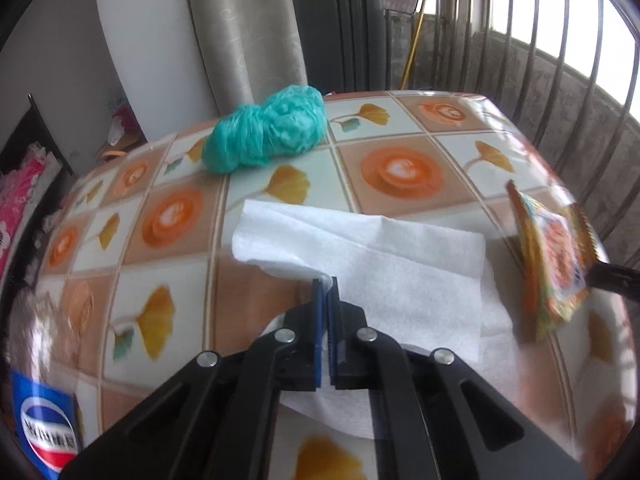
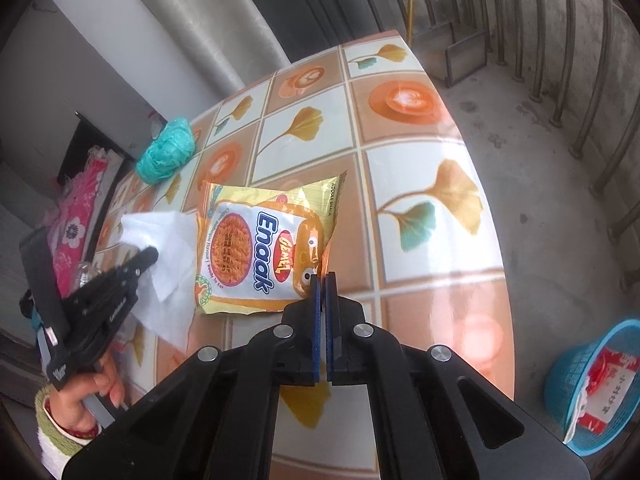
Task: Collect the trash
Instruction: 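Grasp the white tissue with the left tool while the right tool approaches the Enaak packet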
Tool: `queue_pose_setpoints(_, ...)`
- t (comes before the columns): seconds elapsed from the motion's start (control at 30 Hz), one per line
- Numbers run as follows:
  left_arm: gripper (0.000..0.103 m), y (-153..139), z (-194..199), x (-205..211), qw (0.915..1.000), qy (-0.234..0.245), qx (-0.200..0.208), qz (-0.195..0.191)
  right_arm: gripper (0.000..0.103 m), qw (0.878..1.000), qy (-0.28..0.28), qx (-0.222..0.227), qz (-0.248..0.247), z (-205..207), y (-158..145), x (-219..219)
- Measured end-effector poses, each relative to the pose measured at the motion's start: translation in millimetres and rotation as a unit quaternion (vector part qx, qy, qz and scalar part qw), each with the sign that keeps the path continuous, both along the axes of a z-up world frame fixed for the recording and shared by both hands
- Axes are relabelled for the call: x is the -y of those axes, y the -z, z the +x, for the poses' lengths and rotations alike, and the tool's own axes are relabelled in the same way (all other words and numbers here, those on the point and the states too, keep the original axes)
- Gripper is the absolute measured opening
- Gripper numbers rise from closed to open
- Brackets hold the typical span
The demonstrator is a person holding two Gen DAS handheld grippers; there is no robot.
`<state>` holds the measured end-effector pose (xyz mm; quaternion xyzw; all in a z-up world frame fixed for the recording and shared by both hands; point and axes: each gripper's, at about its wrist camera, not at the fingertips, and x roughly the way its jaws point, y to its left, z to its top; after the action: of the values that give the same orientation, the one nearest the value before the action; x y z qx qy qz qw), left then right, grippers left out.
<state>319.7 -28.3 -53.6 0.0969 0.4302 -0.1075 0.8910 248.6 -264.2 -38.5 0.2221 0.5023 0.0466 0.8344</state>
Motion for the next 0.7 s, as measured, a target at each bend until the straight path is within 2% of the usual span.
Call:
queue_pose_setpoints(0.2,0.001,-2,-59,-21,0.9995,-0.001,-0.013,-0.027,0.0,0.999,-0.001,-0.009,0.044,-28,2,6)
queue_pose_setpoints(0.43,0.0,-2,-114,-42,0.9962,-0.014,-0.033,-0.079,0.0,0.998,-0.011,-0.016,0.058,-61,-5,8)
queue_pose_setpoints(0.57,0.0,-2,-147,-61,0.9908,-0.034,-0.044,-0.123,0.0,0.998,-0.028,-0.016,0.057,-75,-12,8)
queue_pose_setpoints(0.7,0.001,-5,-166,-75,0.9838,-0.048,-0.046,-0.167,0.009,0.996,-0.047,-0.014,0.068,-83,-15,7)
